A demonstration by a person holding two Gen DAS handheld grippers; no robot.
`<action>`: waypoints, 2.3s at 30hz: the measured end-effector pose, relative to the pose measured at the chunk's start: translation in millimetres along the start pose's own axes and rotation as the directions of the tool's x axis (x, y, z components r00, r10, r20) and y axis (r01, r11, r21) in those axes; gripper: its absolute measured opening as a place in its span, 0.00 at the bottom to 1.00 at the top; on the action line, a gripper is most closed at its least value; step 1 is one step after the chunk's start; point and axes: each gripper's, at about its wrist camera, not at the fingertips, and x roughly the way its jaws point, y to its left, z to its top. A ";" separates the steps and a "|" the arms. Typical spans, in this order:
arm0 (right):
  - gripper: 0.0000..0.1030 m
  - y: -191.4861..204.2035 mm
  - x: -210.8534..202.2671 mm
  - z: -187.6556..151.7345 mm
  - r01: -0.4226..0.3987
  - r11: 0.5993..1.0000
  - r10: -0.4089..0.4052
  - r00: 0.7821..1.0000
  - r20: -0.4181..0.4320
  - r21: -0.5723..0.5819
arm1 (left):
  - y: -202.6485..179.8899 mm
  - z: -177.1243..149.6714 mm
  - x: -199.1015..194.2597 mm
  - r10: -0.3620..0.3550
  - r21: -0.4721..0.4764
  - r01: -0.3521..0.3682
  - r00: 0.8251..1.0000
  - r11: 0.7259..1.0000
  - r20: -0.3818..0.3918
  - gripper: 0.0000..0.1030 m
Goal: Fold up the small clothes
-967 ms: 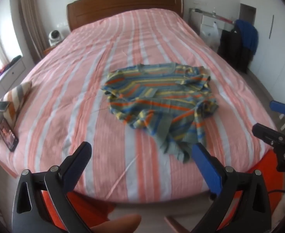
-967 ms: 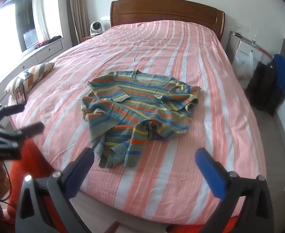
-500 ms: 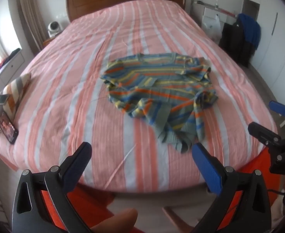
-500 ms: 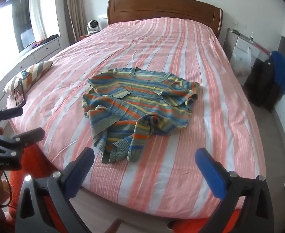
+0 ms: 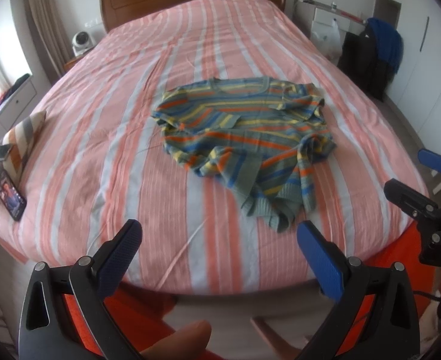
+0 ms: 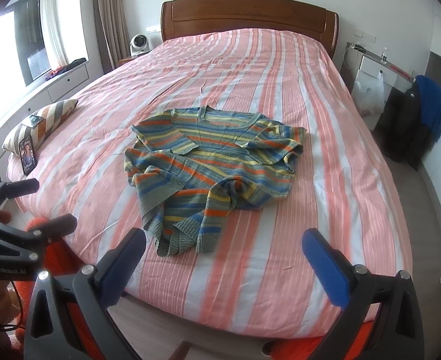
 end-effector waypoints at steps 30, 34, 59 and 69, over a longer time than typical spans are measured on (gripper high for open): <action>1.00 -4.4 8.8 0.2 0.006 0.999 -0.005 1.000 -0.027 0.036 | 0.2 3.3 6.4 -0.010 -0.005 0.010 1.000 1.000 -0.024 1.00; 0.99 -4.7 8.6 0.5 0.007 0.999 -0.006 1.000 -0.026 0.035 | 0.0 3.1 6.4 -0.014 -0.007 0.014 1.000 1.000 -0.022 1.00; 0.99 -5.8 10.0 -1.1 0.010 0.999 -0.009 1.000 -0.028 0.038 | -0.5 -0.7 6.5 -0.012 -0.004 0.012 1.000 1.000 -0.028 1.00; 0.99 -6.5 11.6 -2.9 0.013 0.999 -0.012 0.999 -0.031 0.043 | -0.4 -2.7 6.7 -0.011 -0.004 0.011 0.999 1.000 -0.030 1.00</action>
